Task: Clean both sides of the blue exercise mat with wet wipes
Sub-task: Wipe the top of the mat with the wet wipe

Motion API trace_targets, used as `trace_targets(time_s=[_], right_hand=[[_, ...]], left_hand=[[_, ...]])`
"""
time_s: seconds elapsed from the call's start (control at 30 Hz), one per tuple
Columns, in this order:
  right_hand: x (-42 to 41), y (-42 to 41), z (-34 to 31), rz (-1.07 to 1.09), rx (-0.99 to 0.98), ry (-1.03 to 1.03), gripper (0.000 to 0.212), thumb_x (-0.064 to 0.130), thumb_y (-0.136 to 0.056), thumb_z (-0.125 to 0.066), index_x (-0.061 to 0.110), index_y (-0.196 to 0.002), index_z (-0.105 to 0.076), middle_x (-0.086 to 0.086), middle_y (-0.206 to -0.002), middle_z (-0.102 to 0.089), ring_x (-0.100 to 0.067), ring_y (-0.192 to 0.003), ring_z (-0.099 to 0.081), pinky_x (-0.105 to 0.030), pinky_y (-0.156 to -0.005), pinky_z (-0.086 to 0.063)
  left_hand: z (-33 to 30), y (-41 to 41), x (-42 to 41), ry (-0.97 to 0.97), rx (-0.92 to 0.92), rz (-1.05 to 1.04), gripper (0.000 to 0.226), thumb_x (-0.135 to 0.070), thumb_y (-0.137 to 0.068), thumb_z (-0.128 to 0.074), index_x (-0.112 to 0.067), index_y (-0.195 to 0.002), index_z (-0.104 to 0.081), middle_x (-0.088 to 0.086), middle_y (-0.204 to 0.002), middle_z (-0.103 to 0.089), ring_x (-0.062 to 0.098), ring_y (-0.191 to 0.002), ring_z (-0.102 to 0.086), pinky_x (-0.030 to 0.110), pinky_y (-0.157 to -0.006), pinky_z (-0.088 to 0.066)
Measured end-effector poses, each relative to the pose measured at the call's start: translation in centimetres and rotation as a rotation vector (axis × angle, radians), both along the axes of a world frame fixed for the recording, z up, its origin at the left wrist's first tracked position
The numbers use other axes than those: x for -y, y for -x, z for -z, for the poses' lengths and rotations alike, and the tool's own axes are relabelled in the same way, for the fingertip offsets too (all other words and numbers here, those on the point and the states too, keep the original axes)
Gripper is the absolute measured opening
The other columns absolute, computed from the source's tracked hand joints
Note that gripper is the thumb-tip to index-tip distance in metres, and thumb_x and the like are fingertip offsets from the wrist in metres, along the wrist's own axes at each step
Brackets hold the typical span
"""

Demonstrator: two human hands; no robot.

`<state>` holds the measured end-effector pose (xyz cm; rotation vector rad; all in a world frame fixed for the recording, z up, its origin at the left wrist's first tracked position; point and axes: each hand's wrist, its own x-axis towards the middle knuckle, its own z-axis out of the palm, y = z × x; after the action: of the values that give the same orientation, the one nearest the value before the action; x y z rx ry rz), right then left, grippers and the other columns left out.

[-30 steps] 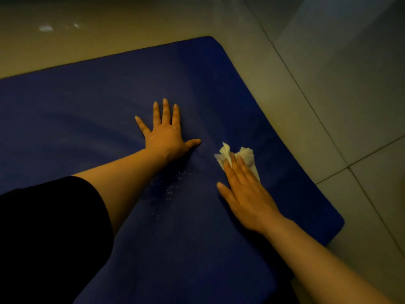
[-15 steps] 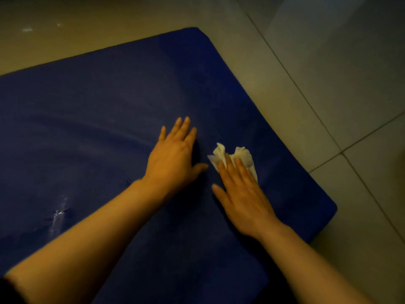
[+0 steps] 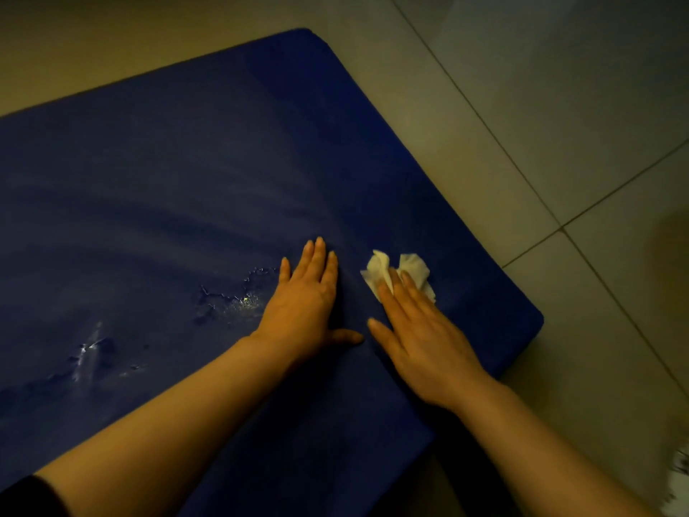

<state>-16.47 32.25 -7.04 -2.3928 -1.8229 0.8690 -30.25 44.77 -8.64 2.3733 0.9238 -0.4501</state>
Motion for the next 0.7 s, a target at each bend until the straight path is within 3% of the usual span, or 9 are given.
trace_targets(time_s=[0.1,0.33,0.5,0.63,0.7], right_hand=[[3.2,-0.2,-0.4,-0.005,0.069,0.056,0.082,0.074,-0.074,0.019,0.031,-0.145,0.019,0.014,-0.154,0.017,0.002,-0.139,0.021,-0.017,-0.113,0.006],[-1.6,-0.3,1.5,0.108,0.073,-0.016,0.072,0.059,-0.092,-0.012,0.020,-0.148,0.014,0.001,-0.157,0.014,-0.010,-0.142,0.018,-0.025,-0.114,0.011],[3.7,0.4,0.8,0.103,0.122,-0.032,0.088,0.072,-0.079,0.011,0.021,-0.150,0.009,0.001,-0.158,0.009,-0.010,-0.143,0.016,-0.025,-0.115,0.005],[5.4,0.8,0.2,0.138,0.154,0.059,0.093,0.073,-0.073,0.020,0.021,-0.149,0.010,0.001,-0.158,0.009,-0.012,-0.143,0.016,-0.026,-0.115,0.006],[3.3,0.4,0.8,0.193,0.145,0.022,0.093,0.074,-0.076,0.015,0.017,-0.150,0.008,-0.003,-0.158,0.007,-0.015,-0.144,0.013,-0.030,-0.118,0.004]], left_hand=[[0.2,-0.2,0.2,-0.015,-0.032,0.003,0.122,-0.066,-0.077,-0.062,-0.008,-0.151,0.016,0.013,-0.156,0.027,0.026,-0.145,0.024,0.049,-0.116,0.009],[0.1,-0.3,0.5,-0.039,-0.033,-0.004,0.121,-0.064,-0.078,-0.063,-0.007,-0.151,0.014,0.013,-0.157,0.025,0.026,-0.145,0.023,0.048,-0.116,0.008],[0.2,-0.4,0.7,-0.059,-0.060,0.004,0.121,-0.065,-0.078,-0.061,-0.007,-0.151,0.016,0.014,-0.156,0.028,0.027,-0.144,0.025,0.049,-0.116,0.009],[0.5,-0.6,0.8,-0.085,-0.096,0.008,0.121,-0.066,-0.079,-0.060,-0.006,-0.150,0.018,0.015,-0.155,0.029,0.028,-0.144,0.026,0.051,-0.116,0.009],[0.5,-0.7,0.9,-0.098,-0.107,0.011,0.120,-0.066,-0.079,-0.059,-0.005,-0.150,0.018,0.016,-0.156,0.028,0.028,-0.144,0.026,0.052,-0.117,0.008]])
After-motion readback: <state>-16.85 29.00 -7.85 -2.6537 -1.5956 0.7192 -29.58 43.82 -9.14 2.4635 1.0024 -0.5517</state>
